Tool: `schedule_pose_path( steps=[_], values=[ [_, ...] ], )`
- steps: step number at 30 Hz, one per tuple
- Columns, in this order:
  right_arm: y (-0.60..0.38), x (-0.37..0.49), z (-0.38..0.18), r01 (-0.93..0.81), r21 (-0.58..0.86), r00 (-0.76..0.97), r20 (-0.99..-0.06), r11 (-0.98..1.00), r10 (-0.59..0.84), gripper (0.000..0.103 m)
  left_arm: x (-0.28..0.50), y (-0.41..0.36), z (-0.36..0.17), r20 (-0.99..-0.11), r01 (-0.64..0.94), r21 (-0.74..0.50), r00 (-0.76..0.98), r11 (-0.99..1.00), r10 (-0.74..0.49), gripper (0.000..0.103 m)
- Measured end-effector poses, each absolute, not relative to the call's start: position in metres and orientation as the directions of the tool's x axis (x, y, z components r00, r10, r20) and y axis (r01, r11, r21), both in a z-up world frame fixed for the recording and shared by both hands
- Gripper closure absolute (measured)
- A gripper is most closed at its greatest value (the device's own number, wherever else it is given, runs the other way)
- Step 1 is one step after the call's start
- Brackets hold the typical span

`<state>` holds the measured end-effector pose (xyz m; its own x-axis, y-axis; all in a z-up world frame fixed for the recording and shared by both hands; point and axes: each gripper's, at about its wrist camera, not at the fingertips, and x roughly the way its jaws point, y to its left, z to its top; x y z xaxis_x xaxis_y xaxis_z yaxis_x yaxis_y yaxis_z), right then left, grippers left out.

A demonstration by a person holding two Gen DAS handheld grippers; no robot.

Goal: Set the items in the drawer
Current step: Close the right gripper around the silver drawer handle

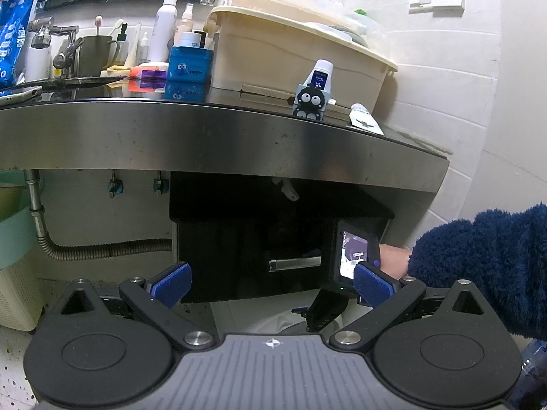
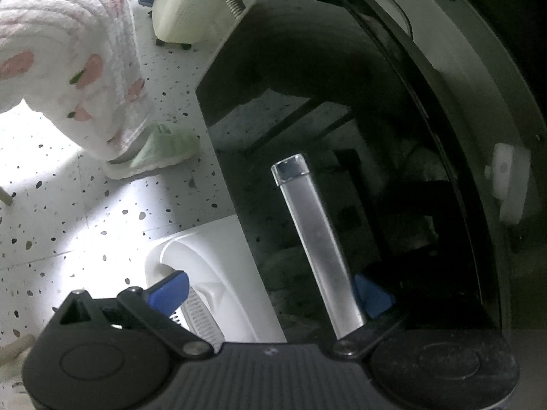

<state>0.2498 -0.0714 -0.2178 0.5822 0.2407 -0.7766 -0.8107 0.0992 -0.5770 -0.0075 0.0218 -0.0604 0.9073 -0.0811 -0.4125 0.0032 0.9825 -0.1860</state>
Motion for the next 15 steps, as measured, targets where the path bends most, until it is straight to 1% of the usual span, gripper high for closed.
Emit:
schedule_pose_path(
  steps=[15],
  values=[
    [-0.0701, 0.2500, -0.2200, -0.803, -0.584, 0.594, -0.769, 0.121, 0.237, 0.000, -0.0046, 0.0172, -0.0605, -0.423, 0.017, -0.173, 0.901, 0.985, -0.090, 0.001]
  ],
)
